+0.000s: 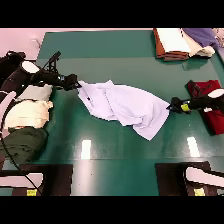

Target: Fold the shirts.

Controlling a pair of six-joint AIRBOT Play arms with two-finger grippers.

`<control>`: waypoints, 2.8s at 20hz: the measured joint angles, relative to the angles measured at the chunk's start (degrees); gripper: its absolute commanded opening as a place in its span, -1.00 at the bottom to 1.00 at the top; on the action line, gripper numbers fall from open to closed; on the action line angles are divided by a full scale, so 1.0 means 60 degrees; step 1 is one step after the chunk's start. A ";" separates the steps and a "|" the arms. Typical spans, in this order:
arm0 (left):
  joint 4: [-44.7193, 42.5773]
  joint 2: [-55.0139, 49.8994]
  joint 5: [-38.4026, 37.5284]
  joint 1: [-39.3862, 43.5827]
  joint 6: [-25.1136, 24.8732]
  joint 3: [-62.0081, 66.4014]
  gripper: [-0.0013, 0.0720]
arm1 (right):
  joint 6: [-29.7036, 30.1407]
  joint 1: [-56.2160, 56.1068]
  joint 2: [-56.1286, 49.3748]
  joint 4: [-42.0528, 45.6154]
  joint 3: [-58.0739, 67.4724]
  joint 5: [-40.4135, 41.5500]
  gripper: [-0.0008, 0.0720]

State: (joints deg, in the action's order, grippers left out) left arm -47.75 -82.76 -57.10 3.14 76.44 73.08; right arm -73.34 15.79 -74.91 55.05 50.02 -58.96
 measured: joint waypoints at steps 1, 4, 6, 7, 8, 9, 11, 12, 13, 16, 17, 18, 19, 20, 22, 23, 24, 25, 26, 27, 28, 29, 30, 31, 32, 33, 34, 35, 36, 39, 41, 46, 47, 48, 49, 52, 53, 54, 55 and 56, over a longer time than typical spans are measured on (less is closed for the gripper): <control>-0.0044 0.0219 -0.0029 -0.0004 0.0015 0.0120 -0.89 | 0.0011 -0.0127 0.0193 0.0248 0.0328 -0.0040 -0.93; -0.0211 0.1300 -0.0131 -0.0171 0.0022 0.1086 -0.89 | 0.0033 -0.0295 0.1366 0.1060 0.1759 -0.0532 -0.94; -0.0328 0.2222 -0.0248 -0.0310 0.0018 0.2197 -0.89 | 0.0040 -0.0240 0.2368 0.1373 0.2867 -0.0922 -0.94; -0.0415 0.2681 -0.0277 -0.0350 0.0015 0.2809 -0.89 | 0.0036 -0.0149 0.2911 0.1472 0.3501 -0.1089 -0.94; -0.0499 0.3177 -0.0284 -0.0386 0.0011 0.3515 -0.89 | 0.0022 -0.0036 0.3417 0.1570 0.4138 -0.1293 -0.94; -0.0594 0.3643 -0.0306 -0.0408 0.0007 0.4215 -0.89 | -0.0040 0.0124 0.3920 0.1625 0.4798 -0.1497 -0.94; -0.0798 0.4404 -0.0350 -0.0433 0.0004 0.5391 -0.89 | -0.0178 0.0459 0.4623 0.1694 0.5756 -0.1843 -0.94; -0.0903 0.4725 -0.0350 -0.0448 0.0000 0.5905 -0.89 | -0.0270 0.0681 0.4936 0.1741 0.6215 -0.2014 -0.94; -0.1024 0.5009 -0.0350 -0.0452 0.0000 0.6386 -0.89 | -0.0361 0.0889 0.5166 0.1752 0.6604 -0.2197 -0.94; -0.1362 0.5424 -0.0375 -0.0459 0.0000 0.7293 -0.89 | -0.0528 0.1359 0.5490 0.1778 0.7617 -0.2823 -0.94; -0.1468 0.5468 -0.0404 -0.0463 0.0015 0.7406 -0.89 | -0.0605 0.1410 0.5472 0.1789 0.7865 -0.3020 -0.94; -0.1559 0.5472 -0.0444 -0.0459 0.0058 0.7420 -0.89 | -0.0681 0.1417 0.5384 0.1792 0.8080 -0.3217 -0.94; -0.1636 0.5406 -0.0506 -0.0463 0.0113 0.7329 -0.89 | -0.0769 0.1359 0.5249 0.1803 0.8211 -0.3417 -0.94; -0.1723 0.5268 -0.0659 -0.0463 0.0171 0.7133 -0.89 | -0.0882 0.1231 0.5064 0.1818 0.8262 -0.3570 -0.94; -0.1825 0.4830 -0.1122 -0.0466 0.0317 0.6553 -0.89 | -0.1115 0.0849 0.4543 0.1847 0.8069 -0.3905 -0.94; -0.1825 0.4561 -0.1395 -0.0463 0.0375 0.6186 -0.89 | -0.1224 0.0630 0.4255 0.1861 0.7825 -0.4044 -0.94; -0.1825 0.4226 -0.1698 -0.0466 0.0408 0.5734 -0.89 | -0.1351 0.0386 0.3916 0.1876 0.7457 -0.4164 -0.94; -0.1814 0.3880 -0.1898 -0.0463 0.0437 0.5260 -0.89 | -0.1468 0.0157 0.3588 0.1971 0.7053 -0.4244 -0.94; -0.1821 0.3483 -0.2124 -0.0466 0.0459 0.4685 -0.89 | -0.1606 -0.0087 0.3209 0.2146 0.6568 -0.4284 -0.94; -0.1818 0.3111 -0.2259 -0.0470 0.0474 0.4124 -0.89 | -0.1741 -0.0310 0.2816 0.2397 0.6065 -0.4291 -0.94; -0.1803 0.2677 -0.2299 -0.0459 0.0488 0.3486 -0.89 | -0.1872 -0.0492 0.2433 0.2619 0.5625 -0.4277 -0.94; -0.1800 0.2248 -0.2299 -0.0455 0.0492 0.2914 -0.89 | -0.1956 -0.0630 0.2007 0.2805 0.5224 -0.4164 -0.94; -0.1800 0.1774 -0.2171 -0.0452 0.0488 0.2353 -0.89 | -0.2040 -0.0725 0.1537 0.2918 0.4885 -0.3989 -0.93; -0.1796 0.1362 -0.1982 -0.0455 0.0481 0.1960 -0.88 | -0.2102 -0.0794 0.1107 0.2954 0.4648 -0.3774 -0.93; -0.1781 0.0922 -0.1708 -0.0455 0.0466 0.1668 -0.80 | -0.2160 -0.0852 0.0652 0.2929 0.4495 -0.3515 -0.90; -0.1781 0.0579 -0.1519 -0.0484 0.0455 0.1494 0.15 | -0.2186 -0.0892 0.0259 0.2849 0.4455 -0.3271 -0.39; -0.1781 0.0299 -0.1279 -0.0546 0.0463 0.1410 0.72 | -0.2197 -0.0900 -0.0127 0.2725 0.4524 -0.3049 -0.05; -0.1774 0.0113 -0.1100 -0.0641 0.0503 0.1417 0.72 | -0.2211 -0.0896 -0.0474 0.2605 0.4714 -0.2874 -0.05; -0.1759 -0.0018 -0.1075 -0.0787 0.0576 0.1512 0.72 | -0.2229 -0.0882 -0.0732 0.2481 0.4943 -0.2823 -0.06; -0.1796 -0.0036 -0.1585 -0.1508 0.0707 0.1789 0.51 | -0.2106 -0.0688 -0.1038 0.2233 0.5512 -0.2998 -0.06; -0.1912 0.0226 -0.2044 -0.1945 0.0707 0.1483 0.51 | -0.1902 -0.0579 -0.0772 0.2106 0.5424 -0.3133 -0.06; -0.2087 0.1195 -0.2197 -0.2470 0.0703 -0.1399 0.51 | -0.1588 -0.0448 0.0517 0.2025 0.4116 -0.2911 -0.07; -0.2022 0.1315 -0.2055 -0.2517 0.0692 -0.2055 0.50 | -0.1559 -0.0426 0.0787 0.2036 0.3840 -0.2827 -0.11; -0.1902 0.1388 -0.1909 -0.2528 0.0652 -0.2608 0.51 | -0.1523 -0.0426 0.1016 0.2018 0.3599 -0.2761 -0.13; -0.1661 0.1468 -0.1708 -0.2543 0.0543 -0.3136 0.51 | -0.1504 -0.0426 0.1239 0.2004 0.3362 -0.2743 -0.13; -0.0845 0.1563 -0.1104 -0.2521 0.0127 -0.4277 0.51 | -0.1494 -0.0415 0.1723 0.2004 0.2969 -0.2652 -0.13; -0.0659 0.1574 -0.0871 -0.2379 0.0022 -0.4550 0.51 | -0.1486 -0.0415 0.1854 0.2000 0.2907 -0.2626 -0.13; -0.0514 0.1592 -0.0736 -0.2189 -0.0058 -0.4750 0.51 | -0.1479 -0.0415 0.1960 0.1996 0.2852 -0.2623 -0.13; -0.0342 0.1606 -0.0576 -0.1920 -0.0120 -0.4907 0.50 | -0.1475 -0.0415 0.2058 0.1996 0.2816 -0.2619 -0.13; -0.0208 0.1614 -0.0412 -0.1636 -0.0131 -0.5027 0.47 | -0.1475 -0.0408 0.2160 0.1996 0.2790 -0.2612 -0.13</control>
State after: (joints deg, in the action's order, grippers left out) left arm -48.99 -73.08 -59.57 -6.68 75.66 42.92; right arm -82.19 13.34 -61.95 67.02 66.76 -74.63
